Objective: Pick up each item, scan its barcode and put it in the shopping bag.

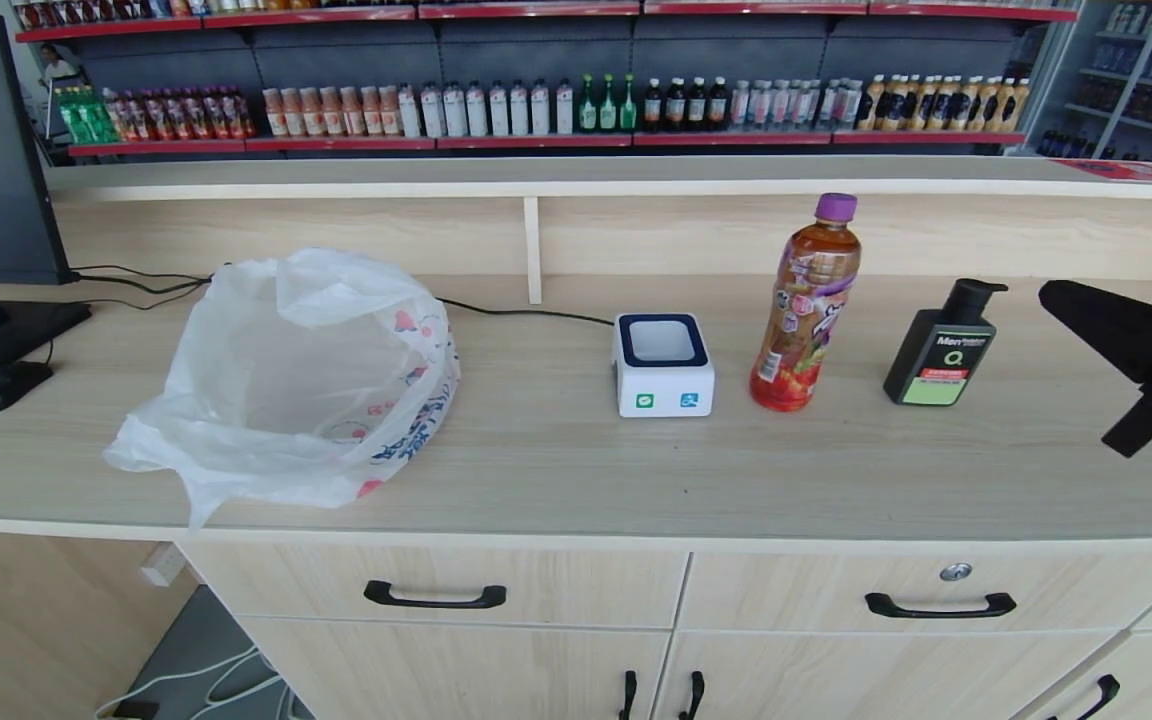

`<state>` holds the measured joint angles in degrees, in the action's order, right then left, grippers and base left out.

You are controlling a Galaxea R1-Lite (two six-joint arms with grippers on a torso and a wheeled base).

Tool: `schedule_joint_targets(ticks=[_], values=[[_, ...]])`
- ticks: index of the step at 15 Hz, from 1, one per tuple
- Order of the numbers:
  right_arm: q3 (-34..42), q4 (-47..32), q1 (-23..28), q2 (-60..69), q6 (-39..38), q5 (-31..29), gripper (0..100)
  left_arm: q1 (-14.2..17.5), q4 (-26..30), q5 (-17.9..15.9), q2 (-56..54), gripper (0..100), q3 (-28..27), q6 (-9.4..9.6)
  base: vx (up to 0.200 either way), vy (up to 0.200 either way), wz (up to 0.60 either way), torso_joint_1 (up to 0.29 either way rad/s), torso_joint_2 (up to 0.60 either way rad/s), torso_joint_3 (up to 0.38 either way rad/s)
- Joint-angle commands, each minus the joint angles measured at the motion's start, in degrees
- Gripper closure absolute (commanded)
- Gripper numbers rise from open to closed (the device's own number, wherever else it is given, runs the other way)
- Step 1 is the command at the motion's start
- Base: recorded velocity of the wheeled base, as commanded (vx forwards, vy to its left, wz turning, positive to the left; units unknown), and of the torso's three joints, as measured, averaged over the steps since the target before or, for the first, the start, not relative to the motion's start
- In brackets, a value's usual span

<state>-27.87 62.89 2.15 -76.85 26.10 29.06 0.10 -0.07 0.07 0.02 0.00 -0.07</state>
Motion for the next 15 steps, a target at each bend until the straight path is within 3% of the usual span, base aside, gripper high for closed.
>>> schedule_joint_targets(ticks=[1,9,10,12,15], values=[[-7.2,-1.8,3.6,-7.8,2.1,3.1,100,0.0,0.0,0.0,0.1,0,0.0,-0.01,0.000,0.000,0.00,0.000,0.00,0.000],[-13.0,4.7,-3.6,-18.1,-4.7,-6.9,100,0.0,0.0,0.0,0.1,0,0.0,-0.01,0.000,0.000,0.00,0.000,0.00,0.000],[-13.1,5.5,-3.7,-18.7,-5.9,-7.6,0,0.0,0.0,0.0,0.1,0,0.0,-0.01,0.000,0.000,0.00,0.000,0.00,0.000],[-12.2,7.8,-4.9,-19.0,-10.3,-9.5,0,0.0,0.0,0.0,0.1,0,0.0,-0.01,0.000,0.000,0.00,0.000,0.00,0.000],[-11.9,9.8,-11.3,-19.7,-16.0,-18.0,0,0.0,0.0,0.0,0.1,0,0.0,-0.01,0.000,0.000,0.00,0.000,0.00,0.000]])
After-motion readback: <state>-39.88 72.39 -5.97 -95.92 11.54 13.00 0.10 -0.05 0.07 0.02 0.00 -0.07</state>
